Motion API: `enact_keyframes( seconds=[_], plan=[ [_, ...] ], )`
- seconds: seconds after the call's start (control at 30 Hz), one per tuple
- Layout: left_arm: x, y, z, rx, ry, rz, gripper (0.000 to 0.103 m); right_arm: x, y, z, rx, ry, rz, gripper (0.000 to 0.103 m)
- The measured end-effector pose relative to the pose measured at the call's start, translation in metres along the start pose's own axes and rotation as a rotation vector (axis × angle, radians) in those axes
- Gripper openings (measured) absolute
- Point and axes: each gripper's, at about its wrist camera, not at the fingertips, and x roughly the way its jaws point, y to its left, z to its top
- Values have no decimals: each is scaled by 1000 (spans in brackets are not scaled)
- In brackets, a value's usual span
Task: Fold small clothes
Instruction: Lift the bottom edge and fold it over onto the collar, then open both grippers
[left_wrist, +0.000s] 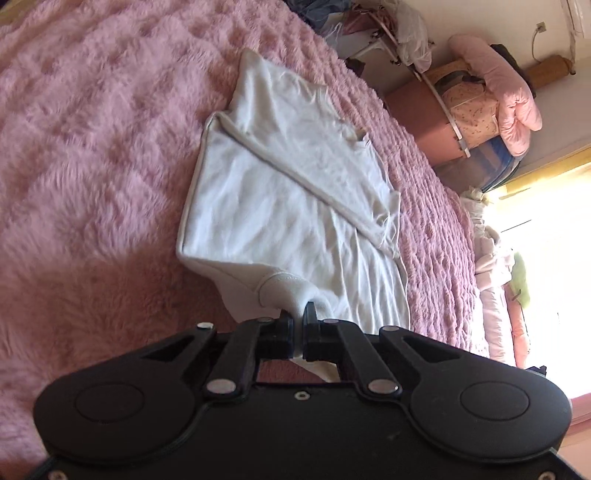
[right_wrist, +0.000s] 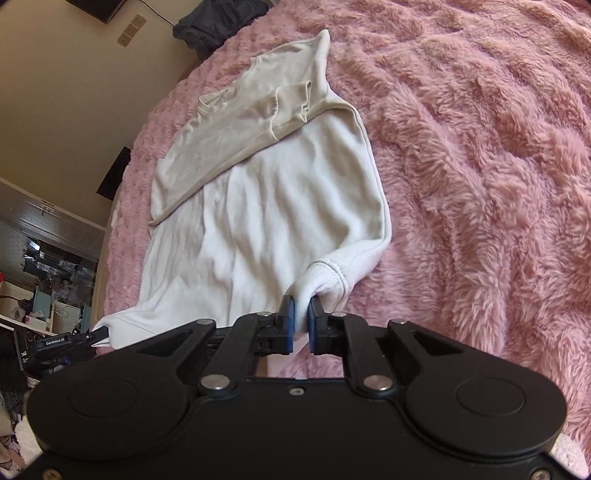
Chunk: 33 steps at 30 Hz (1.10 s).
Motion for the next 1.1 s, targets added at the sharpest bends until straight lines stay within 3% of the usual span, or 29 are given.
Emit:
enact_keyframes(
  seconds=[0.3, 0.53, 0.67, 0.83, 1.0, 1.03, 1.1],
  plan=[
    [36, -41, 134, 99, -79, -24, 1, 22, 25, 108, -45, -161, 60, 9],
    [104, -42, 238, 85, -91, -12, 1, 75, 32, 214, -33, -223, 65, 9],
    [148, -32, 290, 61, -78, 30, 1, 114, 35, 269, -25, -236, 63, 9],
    [191, -2, 321, 12, -42, 76, 1, 168, 26, 319, 23, -223, 40, 9],
    [227, 29, 334, -24, -19, 109, 2, 210, 8, 343, 76, -197, -5, 9],
    [231, 31, 336, -10, -22, 117, 5, 219, 5, 344, 85, -187, -11, 9],
    [234, 32, 338, 31, -54, 145, 21, 230, 1, 344, 83, -173, -35, 9]
  ],
)
